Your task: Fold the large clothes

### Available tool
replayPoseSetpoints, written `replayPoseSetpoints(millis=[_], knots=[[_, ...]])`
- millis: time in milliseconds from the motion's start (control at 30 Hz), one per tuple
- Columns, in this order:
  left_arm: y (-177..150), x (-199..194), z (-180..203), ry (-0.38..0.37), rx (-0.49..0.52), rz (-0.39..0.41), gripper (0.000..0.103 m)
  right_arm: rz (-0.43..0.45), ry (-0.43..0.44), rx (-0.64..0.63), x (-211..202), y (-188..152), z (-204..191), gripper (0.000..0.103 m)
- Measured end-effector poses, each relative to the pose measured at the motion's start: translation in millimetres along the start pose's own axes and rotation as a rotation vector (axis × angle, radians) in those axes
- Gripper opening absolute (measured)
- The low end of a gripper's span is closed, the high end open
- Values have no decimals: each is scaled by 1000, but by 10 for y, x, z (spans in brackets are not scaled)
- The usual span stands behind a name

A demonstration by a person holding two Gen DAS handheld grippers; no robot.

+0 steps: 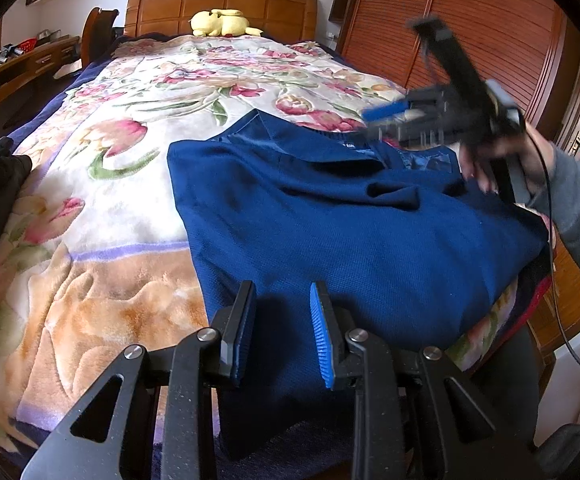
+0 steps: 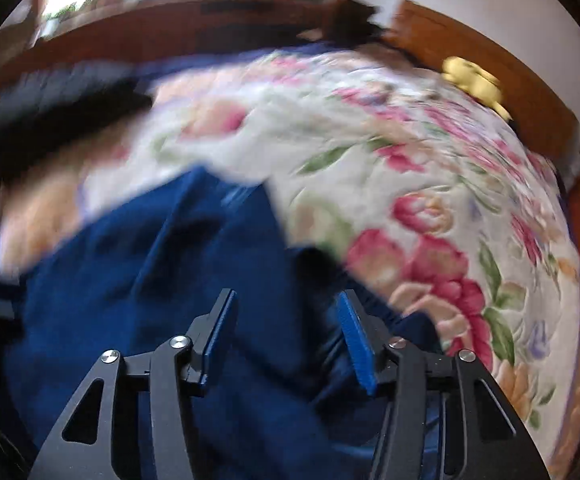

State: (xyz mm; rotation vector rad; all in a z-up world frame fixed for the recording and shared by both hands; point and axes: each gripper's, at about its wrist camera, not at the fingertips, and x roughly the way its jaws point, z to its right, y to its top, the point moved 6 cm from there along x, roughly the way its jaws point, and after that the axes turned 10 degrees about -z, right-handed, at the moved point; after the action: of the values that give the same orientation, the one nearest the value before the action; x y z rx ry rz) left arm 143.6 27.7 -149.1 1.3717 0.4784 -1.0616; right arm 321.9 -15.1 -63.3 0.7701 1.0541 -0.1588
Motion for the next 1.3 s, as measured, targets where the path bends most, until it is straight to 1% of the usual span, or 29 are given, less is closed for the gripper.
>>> replayPoseSetpoints(millis=[100,167,233,267,333,367,400,433,467,567,633,700,733,800,867,1000,1100,1200,1300], knots=[[-1,-6,7,0,2,-2,29,-98,-10,-93,256,-112,-245,55],[-2,-14,14,0,5,-4,29,-147,-71,-137,426,-134,-250,55],[-1,-17,17,1,9,-6,29,-157,-148,-116,525,-43,-109,55],[0,-17,18,1,10,-7,29,-147,-190,-76,545,52,-8,55],[5,-16,16,1,11,-8,29,-115,-306,55,514,189,350,55],[4,-16,16,1,11,-8,29,-99,-334,151,455,227,576,55],[3,-16,17,2,11,-8,29,-79,-333,235,388,243,753,55],[-1,-16,20,3,12,-8,29,-58,-307,293,324,239,888,55],[-3,-16,22,3,13,-7,29,-35,-260,324,261,235,959,55],[-5,-4,14,-1,12,-9,29,-9,-132,316,91,153,906,55],[-4,8,16,3,12,-13,29,-55,10,277,97,6,725,55],[-12,30,27,11,18,-19,29,-76,29,201,83,-167,551,55],[-17,37,30,15,21,-20,29,-93,52,166,106,-255,443,55],[-26,60,33,23,25,-23,29,-125,133,142,160,-431,292,55],[-34,66,23,27,23,-20,29,-152,159,127,209,-582,182,55],[-62,92,25,42,18,-21,29,-198,174,128,329,-730,164,55],[-80,105,16,37,8,-18,29,-198,187,136,315,-777,299,55],[-96,117,-7,19,-8,-20,29,-221,185,139,280,-821,419,55],[-100,121,-7,14,-15,-17,29,-255,208,150,308,-857,475,55]])
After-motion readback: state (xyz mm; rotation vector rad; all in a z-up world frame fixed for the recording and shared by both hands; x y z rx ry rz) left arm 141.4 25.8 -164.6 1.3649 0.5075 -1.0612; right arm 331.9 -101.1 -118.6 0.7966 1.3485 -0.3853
